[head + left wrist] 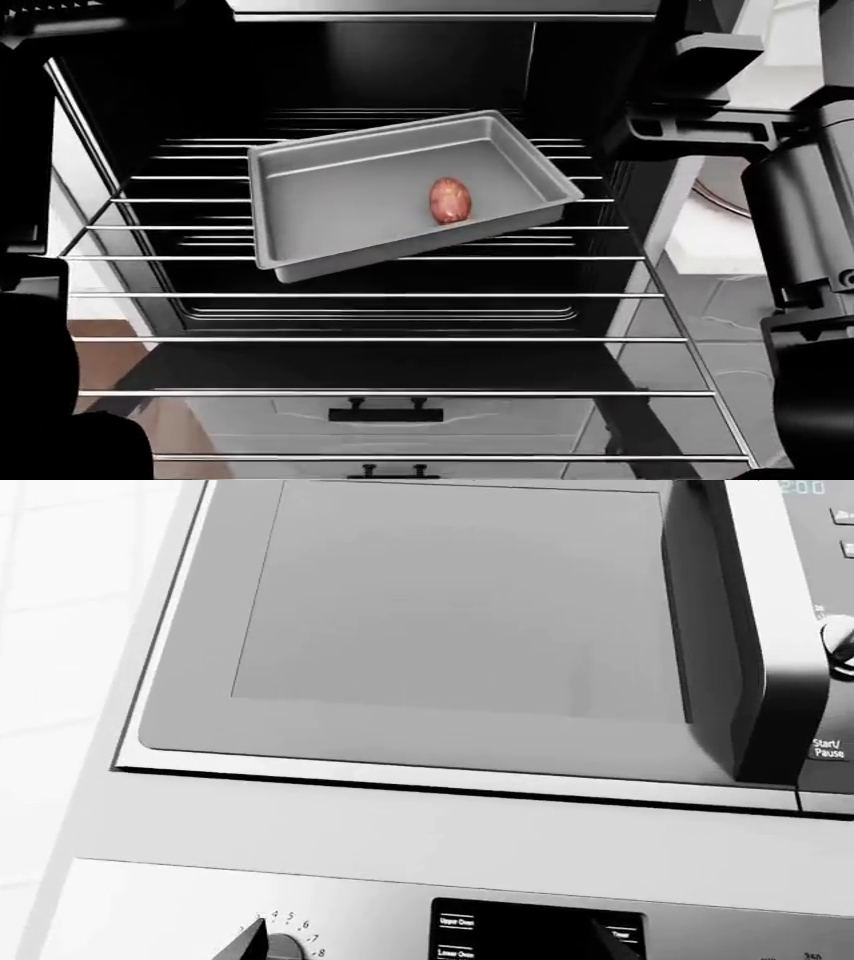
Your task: Pick the sweet potato from the top rack in the oven and place it on the plate on the counter.
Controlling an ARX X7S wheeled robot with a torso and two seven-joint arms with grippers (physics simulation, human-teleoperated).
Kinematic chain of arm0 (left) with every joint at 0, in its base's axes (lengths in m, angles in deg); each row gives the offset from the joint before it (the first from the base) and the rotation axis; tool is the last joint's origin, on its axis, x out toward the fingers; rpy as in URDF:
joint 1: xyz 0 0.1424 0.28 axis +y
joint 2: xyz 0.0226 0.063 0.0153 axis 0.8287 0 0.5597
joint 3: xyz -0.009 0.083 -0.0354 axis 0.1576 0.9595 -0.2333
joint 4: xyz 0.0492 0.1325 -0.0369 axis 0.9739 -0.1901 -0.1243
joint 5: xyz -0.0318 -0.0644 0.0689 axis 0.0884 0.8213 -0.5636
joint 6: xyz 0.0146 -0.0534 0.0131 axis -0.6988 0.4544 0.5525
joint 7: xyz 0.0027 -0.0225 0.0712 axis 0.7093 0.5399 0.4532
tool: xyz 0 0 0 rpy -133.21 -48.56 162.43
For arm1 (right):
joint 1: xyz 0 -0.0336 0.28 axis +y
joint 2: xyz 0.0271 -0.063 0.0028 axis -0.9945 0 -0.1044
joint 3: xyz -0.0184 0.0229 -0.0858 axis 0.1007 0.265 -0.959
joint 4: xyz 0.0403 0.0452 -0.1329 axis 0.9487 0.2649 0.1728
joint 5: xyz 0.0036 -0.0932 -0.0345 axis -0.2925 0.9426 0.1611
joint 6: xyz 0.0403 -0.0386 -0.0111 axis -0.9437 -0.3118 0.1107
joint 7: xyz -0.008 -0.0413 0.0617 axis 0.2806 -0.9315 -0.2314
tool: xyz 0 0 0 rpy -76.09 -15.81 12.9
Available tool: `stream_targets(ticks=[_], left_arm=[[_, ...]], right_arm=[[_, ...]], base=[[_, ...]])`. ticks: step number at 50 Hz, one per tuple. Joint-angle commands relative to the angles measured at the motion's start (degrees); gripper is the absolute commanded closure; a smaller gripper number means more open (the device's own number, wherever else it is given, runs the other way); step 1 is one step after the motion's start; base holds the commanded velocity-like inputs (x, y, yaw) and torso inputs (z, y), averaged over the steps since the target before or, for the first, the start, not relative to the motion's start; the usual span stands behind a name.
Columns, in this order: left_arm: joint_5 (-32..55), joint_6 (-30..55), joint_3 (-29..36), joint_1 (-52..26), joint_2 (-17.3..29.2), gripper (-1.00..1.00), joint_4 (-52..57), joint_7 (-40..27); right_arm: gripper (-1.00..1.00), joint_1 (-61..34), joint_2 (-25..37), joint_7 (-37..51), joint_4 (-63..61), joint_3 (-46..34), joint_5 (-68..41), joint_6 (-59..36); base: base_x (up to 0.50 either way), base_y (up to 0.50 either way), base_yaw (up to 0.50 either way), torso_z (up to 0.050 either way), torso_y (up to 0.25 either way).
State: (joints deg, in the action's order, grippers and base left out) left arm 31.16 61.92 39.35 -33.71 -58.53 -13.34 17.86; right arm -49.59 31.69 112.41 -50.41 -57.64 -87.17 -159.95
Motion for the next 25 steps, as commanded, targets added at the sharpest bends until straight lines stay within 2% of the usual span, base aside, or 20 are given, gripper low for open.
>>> stream_targets(ticks=[1,13,23,25], left_arm=[[0.6,-1.7,0.6,0.1,0.9,-1.0,-0.1,-0.7],[-0.1,-3.4,1.6,0.8,1.9,-1.0,-0.3,-0.8],[-0.9,-4.4,2.8,1.2,2.8,-1.0,0.0,-1.4],[-0.8,-4.8,2.7,1.4,2.9,-1.0,0.1,-1.2]], right_arm=[[-1.0,0.9,0.5,0.1,-0.2,-0.4,0.0,1.5],[-1.0,1.5,1.1,-0.5,0.2,-1.7,1.2,2.7],[-1.0,0.4,2.0,1.3,2.1,-3.2,-2.4,0.6],[-1.0,0.4,2.1,1.5,2.1,-3.3,-2.5,0.7]], base=[[0.0,0.0,0.0,0.05,-0.041],[0.0,0.0,0.0,0.05,-0.037],[0.0,0.0,0.0,0.0,0.0],[0.0,0.0,0.0,0.039,0.0]])
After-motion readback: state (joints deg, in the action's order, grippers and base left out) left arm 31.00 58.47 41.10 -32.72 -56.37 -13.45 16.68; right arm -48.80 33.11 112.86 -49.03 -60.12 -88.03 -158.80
